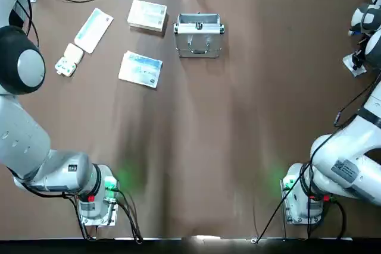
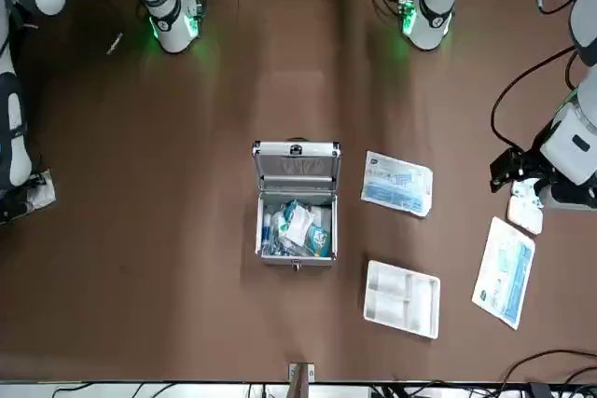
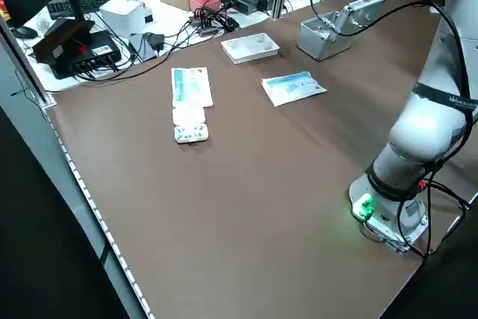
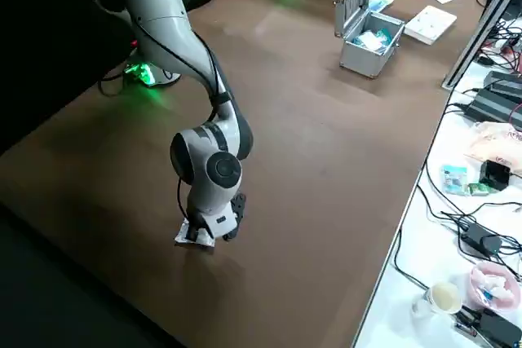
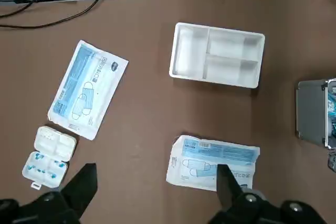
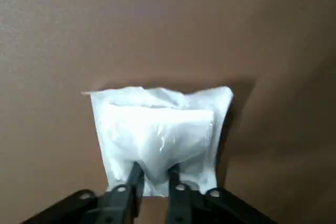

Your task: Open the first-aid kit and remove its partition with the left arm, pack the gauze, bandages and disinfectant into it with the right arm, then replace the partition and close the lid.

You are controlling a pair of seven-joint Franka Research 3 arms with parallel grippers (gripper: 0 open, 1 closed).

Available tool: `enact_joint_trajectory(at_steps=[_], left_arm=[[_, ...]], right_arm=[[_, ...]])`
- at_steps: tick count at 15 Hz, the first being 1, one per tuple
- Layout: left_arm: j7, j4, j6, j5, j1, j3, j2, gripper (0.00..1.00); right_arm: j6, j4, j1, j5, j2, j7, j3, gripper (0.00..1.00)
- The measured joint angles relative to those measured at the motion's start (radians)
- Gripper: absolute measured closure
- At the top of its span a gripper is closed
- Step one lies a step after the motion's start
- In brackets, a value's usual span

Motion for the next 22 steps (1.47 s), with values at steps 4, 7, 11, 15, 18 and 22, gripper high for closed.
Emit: enact_joint_trajectory(at_steps=[4,7,11,15,18,22], left_arm=[[0.0,0.0,0.001,0.0,0.0,0.0,0.0,0.0],[0.0,0.0,0.002,0.0,0.0,0.0,0.0,0.0],[0.001,-0.001,0.003,0.0,0.007,0.001,0.004,0.0],[0.001,-0.001,0.003,0.0,0.009,0.002,0.004,0.0],[0.001,-0.001,0.003,0.0,0.009,0.002,0.005,0.0],[0.001,-0.002,0.003,0.0,0.009,0.002,0.009,0.0]], right_arm=[[-0.003,0.002,0.001,0.0,0.0,0.001,0.0,0.95],[-0.008,0.002,0.007,0.0,0.0,0.0,0.001,0.95],[-0.103,0.019,0.047,0.064,-0.003,0.002,0.026,0.95],[-0.313,0.07,0.131,0.197,-0.052,0.084,0.047,0.95],[-0.43,0.085,0.254,0.287,-0.132,0.259,0.059,0.95],[-0.48,0.086,0.442,0.467,-0.208,0.531,0.065,0.95]])
